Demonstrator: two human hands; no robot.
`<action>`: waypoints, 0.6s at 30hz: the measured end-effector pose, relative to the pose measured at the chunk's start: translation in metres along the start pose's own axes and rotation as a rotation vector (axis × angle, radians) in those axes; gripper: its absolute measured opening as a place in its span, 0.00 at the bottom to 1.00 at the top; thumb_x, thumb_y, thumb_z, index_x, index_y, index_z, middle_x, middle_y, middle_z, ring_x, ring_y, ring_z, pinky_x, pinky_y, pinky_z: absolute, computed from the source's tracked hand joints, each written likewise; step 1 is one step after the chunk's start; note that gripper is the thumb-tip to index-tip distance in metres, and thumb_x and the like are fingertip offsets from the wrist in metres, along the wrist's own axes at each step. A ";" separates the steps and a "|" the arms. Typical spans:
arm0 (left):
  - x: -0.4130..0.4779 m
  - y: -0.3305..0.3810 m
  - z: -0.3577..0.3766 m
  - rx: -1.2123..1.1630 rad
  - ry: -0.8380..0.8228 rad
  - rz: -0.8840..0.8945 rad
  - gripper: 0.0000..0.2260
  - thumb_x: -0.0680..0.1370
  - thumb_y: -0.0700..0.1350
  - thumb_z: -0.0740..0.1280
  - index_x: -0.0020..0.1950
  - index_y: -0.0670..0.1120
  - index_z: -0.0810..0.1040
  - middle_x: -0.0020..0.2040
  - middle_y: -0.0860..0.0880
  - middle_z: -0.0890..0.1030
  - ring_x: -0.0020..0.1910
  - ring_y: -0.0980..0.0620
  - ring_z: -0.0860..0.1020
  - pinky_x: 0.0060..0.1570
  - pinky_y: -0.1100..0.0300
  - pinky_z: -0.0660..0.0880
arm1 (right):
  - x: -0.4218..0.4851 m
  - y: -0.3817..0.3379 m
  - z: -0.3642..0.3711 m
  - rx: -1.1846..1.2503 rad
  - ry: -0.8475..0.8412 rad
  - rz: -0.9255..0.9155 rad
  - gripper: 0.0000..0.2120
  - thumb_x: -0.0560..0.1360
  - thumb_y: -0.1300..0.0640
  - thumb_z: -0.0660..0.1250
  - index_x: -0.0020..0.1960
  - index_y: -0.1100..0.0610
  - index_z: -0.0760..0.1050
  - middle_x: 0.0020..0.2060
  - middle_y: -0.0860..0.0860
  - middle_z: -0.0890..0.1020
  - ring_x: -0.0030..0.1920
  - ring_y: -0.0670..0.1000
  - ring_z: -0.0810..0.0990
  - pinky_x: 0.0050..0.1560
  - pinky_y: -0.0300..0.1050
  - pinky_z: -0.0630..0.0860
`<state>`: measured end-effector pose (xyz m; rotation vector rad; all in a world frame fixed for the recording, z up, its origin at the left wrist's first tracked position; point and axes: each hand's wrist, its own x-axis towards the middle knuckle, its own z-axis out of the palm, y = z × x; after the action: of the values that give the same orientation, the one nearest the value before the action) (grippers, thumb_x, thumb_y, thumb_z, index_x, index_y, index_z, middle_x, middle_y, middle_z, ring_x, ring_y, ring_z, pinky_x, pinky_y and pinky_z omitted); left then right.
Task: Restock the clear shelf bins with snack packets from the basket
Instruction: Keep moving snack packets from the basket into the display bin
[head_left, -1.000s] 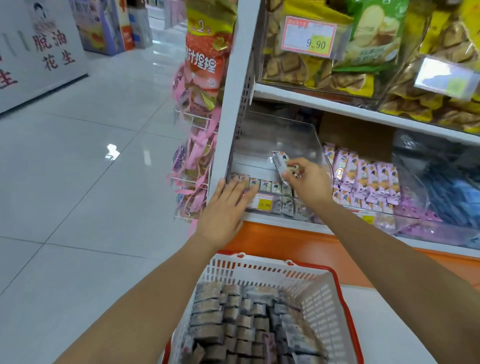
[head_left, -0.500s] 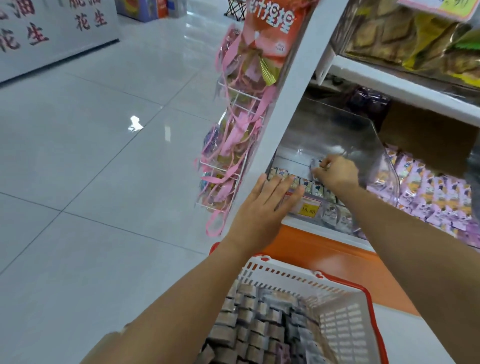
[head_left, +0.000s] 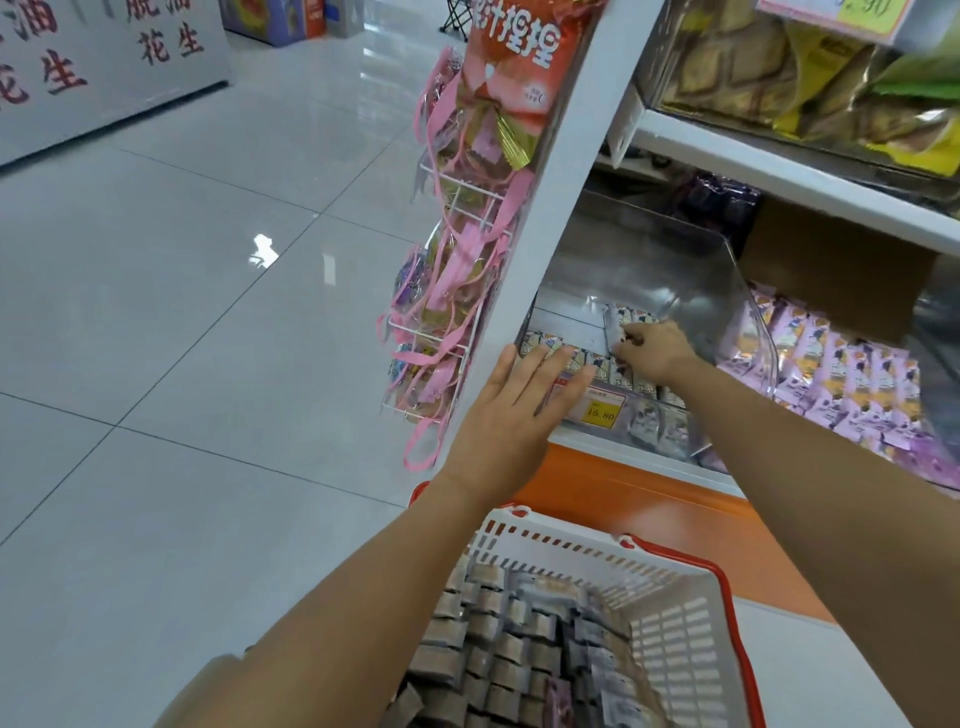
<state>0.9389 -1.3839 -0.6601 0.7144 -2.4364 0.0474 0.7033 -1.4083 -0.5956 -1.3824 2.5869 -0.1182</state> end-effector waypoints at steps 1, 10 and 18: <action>0.000 0.001 -0.001 0.008 -0.003 -0.006 0.41 0.68 0.32 0.68 0.79 0.47 0.57 0.76 0.43 0.64 0.76 0.41 0.60 0.76 0.43 0.49 | -0.004 -0.001 -0.003 0.044 0.019 -0.008 0.21 0.80 0.53 0.63 0.71 0.59 0.71 0.67 0.62 0.72 0.64 0.60 0.74 0.67 0.55 0.71; -0.005 0.020 -0.022 0.067 -0.140 -0.119 0.40 0.74 0.37 0.66 0.81 0.49 0.49 0.81 0.43 0.50 0.79 0.42 0.45 0.76 0.44 0.37 | -0.088 -0.003 -0.019 0.426 0.254 -0.211 0.13 0.79 0.63 0.62 0.61 0.56 0.78 0.56 0.52 0.82 0.51 0.49 0.80 0.56 0.45 0.78; -0.036 0.048 -0.027 0.098 -0.292 -0.094 0.43 0.73 0.45 0.70 0.81 0.46 0.48 0.80 0.40 0.49 0.79 0.39 0.47 0.77 0.43 0.43 | -0.182 0.013 0.006 0.600 0.431 -0.407 0.08 0.78 0.64 0.64 0.50 0.56 0.80 0.40 0.46 0.80 0.37 0.40 0.75 0.37 0.29 0.68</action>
<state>0.9538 -1.3204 -0.6515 0.9357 -2.6874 0.0269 0.7924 -1.2504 -0.5781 -1.7241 2.1981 -1.2577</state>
